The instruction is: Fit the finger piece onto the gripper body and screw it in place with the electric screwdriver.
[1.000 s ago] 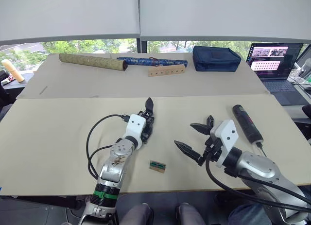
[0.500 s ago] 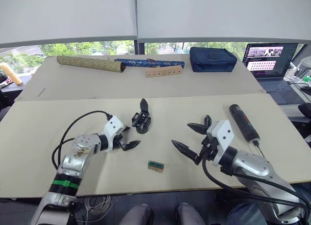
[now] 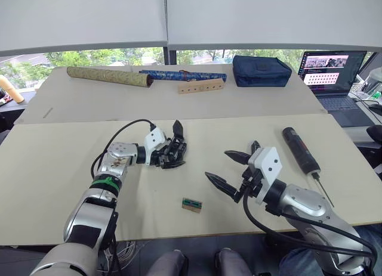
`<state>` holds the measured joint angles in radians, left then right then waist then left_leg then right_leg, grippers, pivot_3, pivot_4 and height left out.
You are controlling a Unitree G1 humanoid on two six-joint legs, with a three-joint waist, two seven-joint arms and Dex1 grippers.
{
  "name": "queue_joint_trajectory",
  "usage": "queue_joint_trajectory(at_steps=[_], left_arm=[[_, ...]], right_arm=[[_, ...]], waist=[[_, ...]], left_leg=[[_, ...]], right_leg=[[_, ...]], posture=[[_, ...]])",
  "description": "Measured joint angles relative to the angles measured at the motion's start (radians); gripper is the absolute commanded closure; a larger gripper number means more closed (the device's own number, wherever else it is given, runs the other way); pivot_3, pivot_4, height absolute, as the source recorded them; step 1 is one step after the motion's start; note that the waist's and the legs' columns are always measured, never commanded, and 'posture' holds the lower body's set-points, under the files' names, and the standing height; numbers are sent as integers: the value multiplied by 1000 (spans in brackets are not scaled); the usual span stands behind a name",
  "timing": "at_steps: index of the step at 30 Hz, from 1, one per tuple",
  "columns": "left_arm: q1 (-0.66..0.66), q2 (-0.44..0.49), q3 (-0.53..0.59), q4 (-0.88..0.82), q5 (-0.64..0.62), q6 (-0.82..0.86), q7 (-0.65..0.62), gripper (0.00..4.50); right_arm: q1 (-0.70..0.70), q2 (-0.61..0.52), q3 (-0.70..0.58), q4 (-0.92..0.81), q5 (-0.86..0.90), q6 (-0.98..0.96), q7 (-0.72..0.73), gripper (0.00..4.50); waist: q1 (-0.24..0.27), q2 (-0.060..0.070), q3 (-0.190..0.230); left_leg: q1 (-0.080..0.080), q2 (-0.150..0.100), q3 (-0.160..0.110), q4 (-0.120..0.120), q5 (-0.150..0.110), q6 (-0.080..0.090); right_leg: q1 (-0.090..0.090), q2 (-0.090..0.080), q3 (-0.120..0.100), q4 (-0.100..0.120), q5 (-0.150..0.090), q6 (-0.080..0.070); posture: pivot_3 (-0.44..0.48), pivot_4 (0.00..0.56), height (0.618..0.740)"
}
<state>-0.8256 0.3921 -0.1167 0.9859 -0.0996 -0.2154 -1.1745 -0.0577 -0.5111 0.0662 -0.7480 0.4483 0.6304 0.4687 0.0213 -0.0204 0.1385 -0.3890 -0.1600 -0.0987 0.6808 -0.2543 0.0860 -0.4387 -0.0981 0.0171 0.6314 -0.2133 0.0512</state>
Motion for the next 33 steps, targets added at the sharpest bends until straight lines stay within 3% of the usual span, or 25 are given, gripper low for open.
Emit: queue_joint_trajectory(at_steps=[3,7,13,17,23,24,26,33], left_arm=[[31,0,20,-33,-17,12,-17,1909],[184,-14,39,-304,-62,142,7,1909],[423,-192,46,-811,-23,488,441,1909],[523,-235,-18,-1041,43,612,606,1909],[554,-249,-90,-1081,102,674,691,1909],[554,-249,-92,-1082,100,678,693,870],[548,-245,-94,-1081,93,694,686,154],[514,-126,-85,-1023,54,666,577,45]], right_arm=[[7,-1,0,-6,0,1,1,0],[11,-13,-4,-10,0,2,5,0],[41,-32,-6,-26,-2,2,12,0],[50,-58,-2,-43,-4,2,22,0],[55,-66,1,-47,-4,2,30,0],[60,-65,1,-47,-4,2,29,0],[68,-63,2,-47,-4,2,28,0],[48,-55,2,-45,-4,16,22,0]], waist=[[-5,0,0],[-11,0,0],[1,0,0],[-3,0,0],[7,0,0],[8,0,0],[10,0,0],[13,0,0]], left_leg=[[0,0,0,0,0,0],[0,0,0,0,-1,2],[-2,-1,0,3,-2,3],[0,1,0,1,-1,-1],[2,2,0,0,-2,-9],[3,2,0,0,-2,-9],[3,2,0,0,-2,-9],[4,2,0,0,-2,-9]], right_leg=[[0,1,0,0,0,0],[-1,2,0,0,0,0],[0,2,1,-1,0,0],[1,2,2,0,0,0],[2,2,2,1,0,0],[2,2,2,1,0,0],[2,2,2,1,0,0],[2,4,2,1,0,0]], posture=[[0,150,740],[0,150,740],[0,150,740],[0,150,740],[0,150,740],[0,150,740],[0,150,740],[0,150,740]])
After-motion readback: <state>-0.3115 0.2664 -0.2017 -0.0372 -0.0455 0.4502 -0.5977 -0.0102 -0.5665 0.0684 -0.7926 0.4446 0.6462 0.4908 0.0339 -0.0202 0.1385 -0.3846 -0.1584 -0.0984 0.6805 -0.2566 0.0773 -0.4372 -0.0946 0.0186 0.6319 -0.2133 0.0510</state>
